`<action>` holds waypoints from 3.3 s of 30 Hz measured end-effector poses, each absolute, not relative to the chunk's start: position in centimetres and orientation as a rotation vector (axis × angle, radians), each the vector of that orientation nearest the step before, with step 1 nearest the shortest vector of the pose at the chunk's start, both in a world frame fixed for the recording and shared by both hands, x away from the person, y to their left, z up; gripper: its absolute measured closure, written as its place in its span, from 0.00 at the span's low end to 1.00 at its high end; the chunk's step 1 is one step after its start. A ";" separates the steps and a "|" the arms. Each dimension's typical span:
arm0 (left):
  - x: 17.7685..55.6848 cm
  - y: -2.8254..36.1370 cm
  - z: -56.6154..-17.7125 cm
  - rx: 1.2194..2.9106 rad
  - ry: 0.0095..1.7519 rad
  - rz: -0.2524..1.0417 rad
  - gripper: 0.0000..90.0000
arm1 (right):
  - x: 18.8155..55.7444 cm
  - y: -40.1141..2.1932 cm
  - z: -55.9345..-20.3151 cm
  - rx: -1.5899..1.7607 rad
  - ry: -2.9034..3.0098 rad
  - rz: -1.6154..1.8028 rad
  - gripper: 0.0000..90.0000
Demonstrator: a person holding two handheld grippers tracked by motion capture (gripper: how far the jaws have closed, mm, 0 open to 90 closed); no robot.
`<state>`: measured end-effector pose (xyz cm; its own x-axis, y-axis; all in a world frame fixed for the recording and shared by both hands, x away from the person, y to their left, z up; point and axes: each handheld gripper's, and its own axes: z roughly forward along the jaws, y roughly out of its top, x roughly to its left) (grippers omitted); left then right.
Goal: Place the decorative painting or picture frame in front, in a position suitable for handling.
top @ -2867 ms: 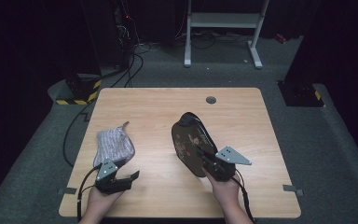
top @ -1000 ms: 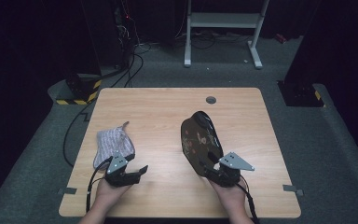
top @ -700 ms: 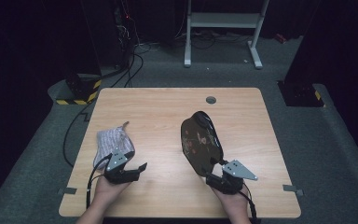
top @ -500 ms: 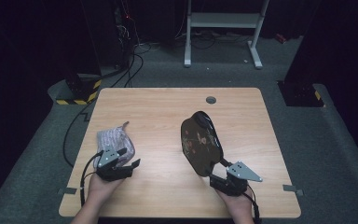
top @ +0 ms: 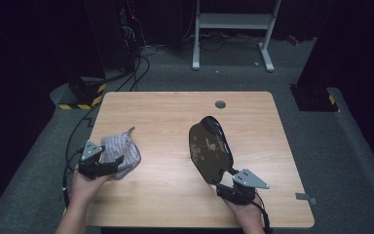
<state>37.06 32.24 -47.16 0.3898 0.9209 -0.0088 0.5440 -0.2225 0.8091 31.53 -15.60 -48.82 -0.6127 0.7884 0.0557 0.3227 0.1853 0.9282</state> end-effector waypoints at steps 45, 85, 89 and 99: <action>38.9 30.7 -52.2 1.989 1.280 0.582 0.70 | 31.8 -15.8 -49.2 1.071 2.028 1.454 0.40; 33.6 28.0 -49.5 1.886 1.057 0.556 0.75 | 34.0 -14.2 -47.7 1.086 1.915 1.581 0.89; 33.5 28.4 -49.5 1.880 1.071 0.556 0.75 | 34.0 -13.7 -47.3 1.082 1.906 1.597 0.90; 33.3 28.6 -49.3 1.863 1.069 0.570 0.75 | 33.1 -11.7 -47.0 0.980 1.919 1.661 0.90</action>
<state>33.26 28.61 -49.34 0.5227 0.8517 -0.0373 0.4439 -0.2346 0.8648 33.07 -11.74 -47.00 -0.6647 0.7352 0.1327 0.2367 0.0388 0.9708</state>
